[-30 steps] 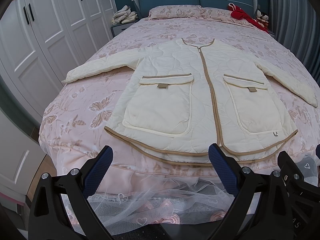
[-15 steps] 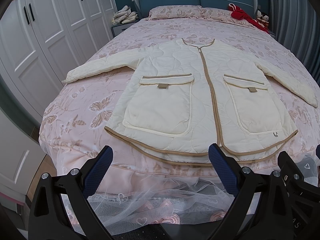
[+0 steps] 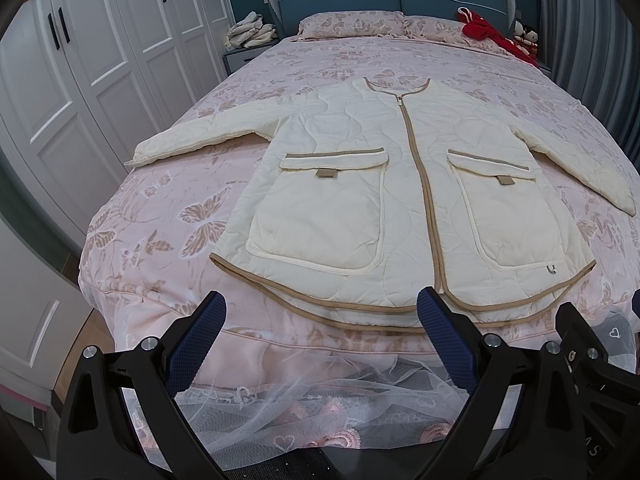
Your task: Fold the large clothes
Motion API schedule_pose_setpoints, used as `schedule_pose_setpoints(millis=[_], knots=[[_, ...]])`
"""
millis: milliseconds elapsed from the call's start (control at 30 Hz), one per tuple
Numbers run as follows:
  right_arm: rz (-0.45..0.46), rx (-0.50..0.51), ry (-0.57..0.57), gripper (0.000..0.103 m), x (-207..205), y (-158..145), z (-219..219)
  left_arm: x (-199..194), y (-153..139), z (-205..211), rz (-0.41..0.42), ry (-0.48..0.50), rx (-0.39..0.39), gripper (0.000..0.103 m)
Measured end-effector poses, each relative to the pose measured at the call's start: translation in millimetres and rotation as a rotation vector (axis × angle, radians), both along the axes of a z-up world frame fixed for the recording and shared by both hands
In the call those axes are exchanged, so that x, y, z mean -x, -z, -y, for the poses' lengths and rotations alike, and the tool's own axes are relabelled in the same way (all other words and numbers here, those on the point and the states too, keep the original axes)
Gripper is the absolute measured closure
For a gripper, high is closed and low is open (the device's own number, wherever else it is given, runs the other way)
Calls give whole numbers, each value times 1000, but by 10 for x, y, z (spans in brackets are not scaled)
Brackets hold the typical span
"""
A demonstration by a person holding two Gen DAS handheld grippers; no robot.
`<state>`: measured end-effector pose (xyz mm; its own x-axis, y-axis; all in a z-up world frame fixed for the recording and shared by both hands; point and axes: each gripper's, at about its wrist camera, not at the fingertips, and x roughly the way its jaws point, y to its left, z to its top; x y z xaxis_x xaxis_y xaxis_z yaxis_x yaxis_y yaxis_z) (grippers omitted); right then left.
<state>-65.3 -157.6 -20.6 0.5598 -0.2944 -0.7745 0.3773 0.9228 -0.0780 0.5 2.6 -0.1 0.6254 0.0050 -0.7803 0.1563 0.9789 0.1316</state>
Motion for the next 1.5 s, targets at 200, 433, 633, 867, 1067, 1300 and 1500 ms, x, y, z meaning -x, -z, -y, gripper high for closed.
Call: schedule_pose_setpoints(millis=[200, 433, 633, 867, 1067, 1300, 1500], knots=[[0, -1, 0, 5, 0, -2, -2, 1, 0, -1, 1, 0, 0, 9], [0, -1, 0, 5, -2, -3, -5, 1, 2, 0, 1, 0, 0, 9], [-1, -4, -1, 5, 3, 15, -6, -8, -2, -2, -3, 1, 0, 9], [-3, -19, -4, 5, -61, 46, 84, -92, 11, 25, -9, 20, 1, 8], [24, -61, 57, 5, -204, 30, 585, -300, 59, 30, -27, 5, 5, 8], [89, -115, 253, 5, -456, -20, 1846, -671, 77, 35, -47, -12, 21, 7], [135, -183, 437, 5, -632, 135, 3181, -1048, 201, 26, -110, -77, 79, 7]])
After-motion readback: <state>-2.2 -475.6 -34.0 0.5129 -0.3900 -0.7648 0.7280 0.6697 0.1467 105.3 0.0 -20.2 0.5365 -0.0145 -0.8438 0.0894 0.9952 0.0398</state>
